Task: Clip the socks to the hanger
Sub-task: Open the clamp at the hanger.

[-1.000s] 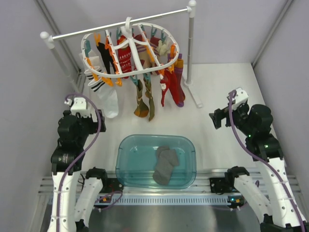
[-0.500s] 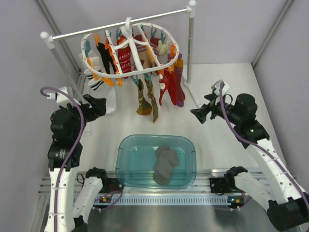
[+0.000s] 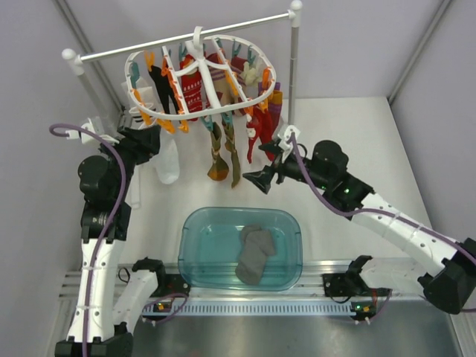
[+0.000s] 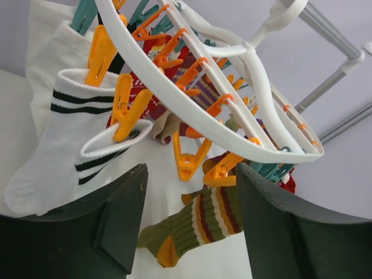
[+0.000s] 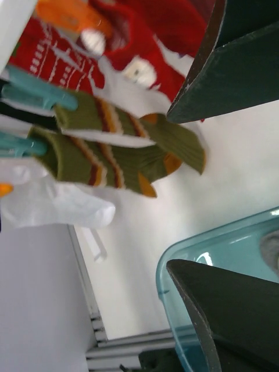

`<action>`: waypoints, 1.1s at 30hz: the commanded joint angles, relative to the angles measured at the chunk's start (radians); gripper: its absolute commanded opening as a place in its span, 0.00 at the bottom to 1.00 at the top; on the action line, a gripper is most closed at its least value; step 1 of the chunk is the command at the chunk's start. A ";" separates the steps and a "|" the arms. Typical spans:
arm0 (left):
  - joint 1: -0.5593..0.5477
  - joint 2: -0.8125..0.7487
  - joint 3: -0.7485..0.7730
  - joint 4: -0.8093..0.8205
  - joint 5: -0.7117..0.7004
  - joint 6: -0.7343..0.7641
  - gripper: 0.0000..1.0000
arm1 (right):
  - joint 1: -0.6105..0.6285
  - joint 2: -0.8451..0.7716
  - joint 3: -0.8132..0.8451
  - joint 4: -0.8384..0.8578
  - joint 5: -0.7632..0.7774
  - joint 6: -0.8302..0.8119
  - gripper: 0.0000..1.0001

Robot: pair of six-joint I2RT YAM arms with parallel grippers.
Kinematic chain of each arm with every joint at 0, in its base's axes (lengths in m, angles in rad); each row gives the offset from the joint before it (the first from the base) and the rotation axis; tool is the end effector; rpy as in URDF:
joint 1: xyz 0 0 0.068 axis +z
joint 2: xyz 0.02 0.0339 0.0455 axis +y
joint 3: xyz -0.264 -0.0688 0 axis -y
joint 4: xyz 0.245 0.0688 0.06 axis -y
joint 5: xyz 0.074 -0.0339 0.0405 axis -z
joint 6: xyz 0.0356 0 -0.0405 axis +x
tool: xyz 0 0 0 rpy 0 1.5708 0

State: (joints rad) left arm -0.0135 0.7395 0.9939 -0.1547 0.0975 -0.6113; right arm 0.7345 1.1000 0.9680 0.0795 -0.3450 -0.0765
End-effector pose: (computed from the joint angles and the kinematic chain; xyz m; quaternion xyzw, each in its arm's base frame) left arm 0.1558 -0.0056 0.4220 -0.1628 0.6511 -0.2587 0.6947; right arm 0.1837 0.1821 0.3704 -0.3905 0.6101 0.3369 0.6015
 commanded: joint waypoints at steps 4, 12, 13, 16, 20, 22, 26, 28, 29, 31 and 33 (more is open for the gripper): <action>0.006 0.061 -0.003 0.180 -0.001 -0.041 0.60 | 0.163 0.127 0.113 0.212 0.083 0.018 1.00; 0.006 0.092 -0.003 0.192 -0.014 0.002 0.45 | 0.250 0.309 0.215 0.313 0.109 0.060 1.00; 0.030 0.098 0.000 0.188 -0.018 0.010 0.44 | 0.252 0.325 0.239 0.319 0.110 0.066 1.00; 0.030 0.112 0.003 0.181 -0.021 0.019 0.44 | 0.252 0.376 0.288 0.336 0.118 0.113 1.00; 0.030 0.139 0.005 0.179 -0.002 0.019 0.46 | 0.252 0.423 0.325 0.367 0.135 0.119 1.00; 0.032 0.149 0.003 0.188 0.002 0.019 0.46 | 0.252 0.446 0.342 0.382 0.138 0.121 1.00; 0.030 0.159 -0.011 0.213 0.010 0.015 0.46 | 0.252 0.483 0.368 0.414 0.136 0.133 1.00; 0.032 0.170 -0.009 0.225 0.014 0.015 0.45 | 0.252 0.504 0.385 0.427 0.138 0.133 1.00; 0.030 0.172 -0.011 0.231 0.021 0.010 0.45 | 0.253 0.514 0.391 0.431 0.139 0.133 1.00; 0.030 0.178 -0.012 0.257 0.033 0.005 0.45 | 0.252 0.535 0.409 0.442 0.143 0.133 1.00; 0.030 0.181 -0.015 0.270 0.065 -0.002 0.44 | 0.250 0.558 0.429 0.450 0.147 0.133 1.00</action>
State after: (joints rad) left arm 0.0128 0.9154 0.9863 0.0101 0.1150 -0.6041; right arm 0.9726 1.6321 1.3289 0.4480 -0.2054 0.0452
